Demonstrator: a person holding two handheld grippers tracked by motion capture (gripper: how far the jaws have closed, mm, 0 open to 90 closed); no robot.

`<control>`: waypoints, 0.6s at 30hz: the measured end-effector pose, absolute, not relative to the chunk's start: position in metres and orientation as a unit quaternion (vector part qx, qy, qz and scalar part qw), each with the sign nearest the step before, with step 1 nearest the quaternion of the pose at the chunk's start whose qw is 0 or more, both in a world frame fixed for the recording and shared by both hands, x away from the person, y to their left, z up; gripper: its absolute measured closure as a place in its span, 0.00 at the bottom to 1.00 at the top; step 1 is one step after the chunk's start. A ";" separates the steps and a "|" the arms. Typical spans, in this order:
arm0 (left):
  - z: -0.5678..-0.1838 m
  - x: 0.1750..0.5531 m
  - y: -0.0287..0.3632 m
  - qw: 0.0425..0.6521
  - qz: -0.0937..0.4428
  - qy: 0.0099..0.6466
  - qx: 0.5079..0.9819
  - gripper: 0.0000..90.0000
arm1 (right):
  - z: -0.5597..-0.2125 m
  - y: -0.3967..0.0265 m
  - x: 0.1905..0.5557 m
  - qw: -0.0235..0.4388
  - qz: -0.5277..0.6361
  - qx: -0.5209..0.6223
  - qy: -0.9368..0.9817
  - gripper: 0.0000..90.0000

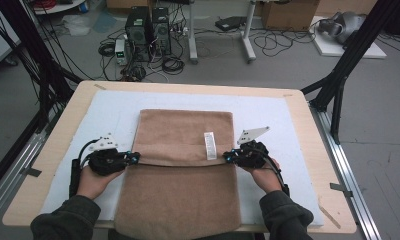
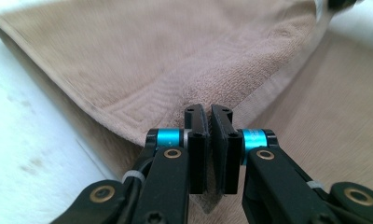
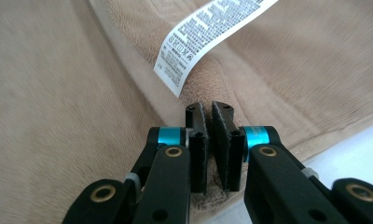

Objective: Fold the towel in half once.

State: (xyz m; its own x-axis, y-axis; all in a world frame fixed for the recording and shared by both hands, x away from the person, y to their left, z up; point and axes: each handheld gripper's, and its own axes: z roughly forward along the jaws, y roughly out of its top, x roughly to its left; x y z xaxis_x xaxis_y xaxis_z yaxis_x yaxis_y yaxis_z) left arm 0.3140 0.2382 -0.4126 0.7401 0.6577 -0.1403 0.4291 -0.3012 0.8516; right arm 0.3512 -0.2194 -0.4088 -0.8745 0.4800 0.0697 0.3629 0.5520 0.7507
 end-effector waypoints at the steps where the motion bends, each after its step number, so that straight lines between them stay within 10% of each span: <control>1: -0.408 0.313 0.239 0.485 0.122 0.339 0.797 0.94 | -0.404 -0.221 0.350 0.069 0.418 0.239 0.874 0.94; 14: -0.392 0.216 0.247 0.486 0.122 0.310 0.808 0.94 | -0.374 -0.229 0.263 0.049 0.451 0.159 0.877 0.91; 18: -0.393 0.196 0.248 0.474 0.124 0.304 0.817 0.66 | -0.370 -0.237 0.240 0.048 0.465 0.151 0.871 0.73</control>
State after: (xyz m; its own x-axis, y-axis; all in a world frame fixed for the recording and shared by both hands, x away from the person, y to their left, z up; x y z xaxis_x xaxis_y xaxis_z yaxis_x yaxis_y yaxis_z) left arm 0.1958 0.2483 -0.3935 0.7846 0.6140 -0.0860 0.3795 -0.3658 0.8498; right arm 0.2404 -0.2369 -0.3697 -0.9498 0.3075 0.0573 0.2186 0.5217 0.8246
